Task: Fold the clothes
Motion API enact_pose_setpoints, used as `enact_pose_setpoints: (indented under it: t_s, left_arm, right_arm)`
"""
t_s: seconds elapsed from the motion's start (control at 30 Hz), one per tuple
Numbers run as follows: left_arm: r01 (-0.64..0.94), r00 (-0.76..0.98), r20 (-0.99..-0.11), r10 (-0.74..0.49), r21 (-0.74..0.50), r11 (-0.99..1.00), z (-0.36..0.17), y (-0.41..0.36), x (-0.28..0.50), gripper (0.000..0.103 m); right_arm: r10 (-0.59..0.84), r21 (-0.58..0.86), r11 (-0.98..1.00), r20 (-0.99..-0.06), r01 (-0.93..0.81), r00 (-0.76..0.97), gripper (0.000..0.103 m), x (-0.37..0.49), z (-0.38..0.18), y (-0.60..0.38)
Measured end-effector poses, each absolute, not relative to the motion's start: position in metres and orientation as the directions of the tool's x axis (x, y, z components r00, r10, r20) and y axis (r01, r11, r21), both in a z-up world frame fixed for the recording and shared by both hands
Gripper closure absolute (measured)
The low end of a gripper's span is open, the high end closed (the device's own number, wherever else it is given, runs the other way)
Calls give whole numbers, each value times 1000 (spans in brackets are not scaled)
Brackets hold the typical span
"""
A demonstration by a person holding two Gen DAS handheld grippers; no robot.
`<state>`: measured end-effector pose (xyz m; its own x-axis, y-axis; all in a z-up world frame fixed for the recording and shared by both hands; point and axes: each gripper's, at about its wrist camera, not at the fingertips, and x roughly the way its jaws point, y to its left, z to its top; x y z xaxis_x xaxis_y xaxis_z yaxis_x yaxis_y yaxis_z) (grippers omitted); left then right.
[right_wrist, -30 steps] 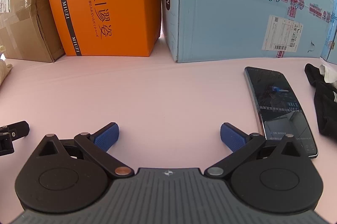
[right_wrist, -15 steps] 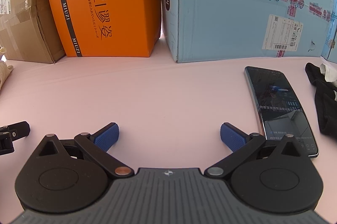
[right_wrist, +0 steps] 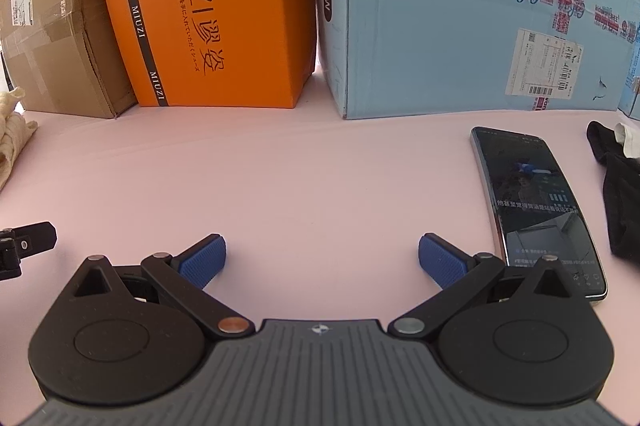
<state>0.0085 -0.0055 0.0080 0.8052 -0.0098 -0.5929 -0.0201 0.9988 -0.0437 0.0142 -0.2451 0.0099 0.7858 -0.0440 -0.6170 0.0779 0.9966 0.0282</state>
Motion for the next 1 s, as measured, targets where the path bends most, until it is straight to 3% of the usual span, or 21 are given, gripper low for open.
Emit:
enact_pose_setpoints:
  t_s: [0.33,1.0]
  left_arm:
    - [-75,805,-592,45,-27,997,9,21,0,0]
    - [-68,789,-613,29,-40,997,-5,22,9,0]
  right_arm:
    - [-28,34,997,-615,62,788,0,9,9,-246]
    - [-33,27,998,-616,63,787,0,9,8,-245]
